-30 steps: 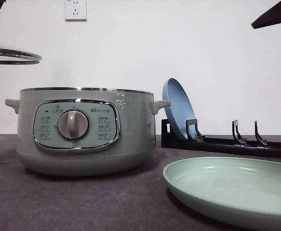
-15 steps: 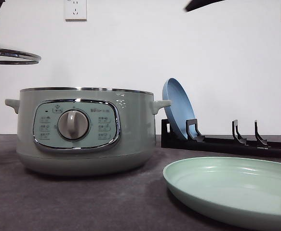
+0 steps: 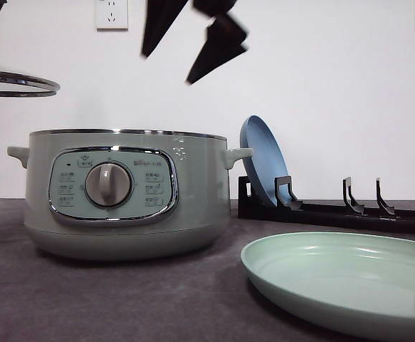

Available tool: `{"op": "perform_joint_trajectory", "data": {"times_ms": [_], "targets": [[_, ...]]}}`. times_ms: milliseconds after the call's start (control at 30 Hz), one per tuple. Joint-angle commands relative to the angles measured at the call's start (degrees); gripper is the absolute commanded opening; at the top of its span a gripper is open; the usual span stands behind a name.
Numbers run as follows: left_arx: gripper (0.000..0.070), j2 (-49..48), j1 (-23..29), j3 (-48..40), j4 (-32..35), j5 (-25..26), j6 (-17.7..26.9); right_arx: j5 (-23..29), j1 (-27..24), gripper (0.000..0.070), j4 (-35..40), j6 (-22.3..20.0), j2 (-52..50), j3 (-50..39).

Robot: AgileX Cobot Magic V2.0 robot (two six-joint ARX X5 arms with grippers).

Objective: Transfer potato from steamer to green plate

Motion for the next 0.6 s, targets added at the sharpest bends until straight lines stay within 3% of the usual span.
{"op": "perform_joint_trajectory", "data": {"times_ms": [0,233,567], "targets": [[0.0003,-1.31,0.22,2.67,1.15,0.11,-0.17,1.21,1.11,0.0572,0.09,-3.04,3.0,2.83],[0.0003,-1.31,0.22,2.67,0.81,0.11,-0.2,3.06,2.32,0.0572,0.89,-5.8,8.5,4.03],[0.0003,-1.31,0.22,2.67,-0.41,0.11,-0.28,2.89,2.62,0.0573,4.5,-5.94,13.12,4.03]]}}
